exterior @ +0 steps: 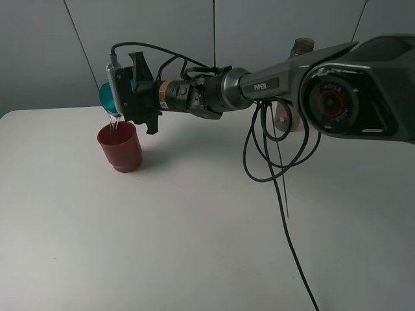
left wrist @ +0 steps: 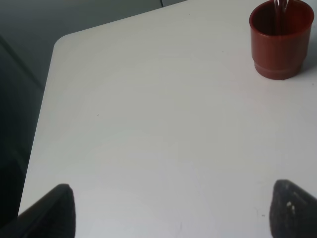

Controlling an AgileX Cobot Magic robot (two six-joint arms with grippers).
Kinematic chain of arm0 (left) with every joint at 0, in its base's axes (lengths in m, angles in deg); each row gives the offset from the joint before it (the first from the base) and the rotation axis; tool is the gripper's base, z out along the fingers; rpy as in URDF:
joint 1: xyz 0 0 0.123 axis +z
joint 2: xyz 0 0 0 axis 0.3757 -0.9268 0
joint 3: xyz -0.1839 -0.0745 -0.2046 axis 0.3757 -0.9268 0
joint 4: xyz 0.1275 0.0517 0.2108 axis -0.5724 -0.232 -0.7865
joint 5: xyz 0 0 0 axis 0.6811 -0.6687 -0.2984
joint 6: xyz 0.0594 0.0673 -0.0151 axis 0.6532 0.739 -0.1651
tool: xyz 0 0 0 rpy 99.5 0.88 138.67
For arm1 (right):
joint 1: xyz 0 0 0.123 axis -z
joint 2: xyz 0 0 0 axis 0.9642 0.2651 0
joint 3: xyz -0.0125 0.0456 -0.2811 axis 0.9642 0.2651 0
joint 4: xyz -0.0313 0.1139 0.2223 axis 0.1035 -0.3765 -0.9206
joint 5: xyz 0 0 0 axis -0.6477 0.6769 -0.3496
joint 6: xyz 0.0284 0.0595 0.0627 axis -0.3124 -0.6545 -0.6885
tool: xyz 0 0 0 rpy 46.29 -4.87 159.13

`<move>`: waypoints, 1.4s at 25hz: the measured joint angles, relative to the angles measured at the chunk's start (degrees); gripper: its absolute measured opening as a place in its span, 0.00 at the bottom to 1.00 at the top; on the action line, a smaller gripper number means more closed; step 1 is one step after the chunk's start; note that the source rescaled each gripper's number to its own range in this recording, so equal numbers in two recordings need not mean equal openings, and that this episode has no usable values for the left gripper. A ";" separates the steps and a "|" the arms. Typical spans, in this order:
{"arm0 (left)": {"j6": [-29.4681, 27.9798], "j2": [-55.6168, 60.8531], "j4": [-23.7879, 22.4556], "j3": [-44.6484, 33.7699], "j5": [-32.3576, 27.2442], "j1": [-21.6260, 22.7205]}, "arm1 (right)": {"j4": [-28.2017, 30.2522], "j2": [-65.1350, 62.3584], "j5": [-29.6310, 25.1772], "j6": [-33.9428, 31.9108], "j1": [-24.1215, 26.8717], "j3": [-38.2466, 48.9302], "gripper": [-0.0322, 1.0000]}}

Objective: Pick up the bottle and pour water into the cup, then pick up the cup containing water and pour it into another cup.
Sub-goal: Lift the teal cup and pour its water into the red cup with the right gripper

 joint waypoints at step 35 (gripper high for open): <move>0.00 0.00 0.00 0.00 0.00 0.00 | -4.03 -0.04 6.47 22.48 0.00 0.00 0.06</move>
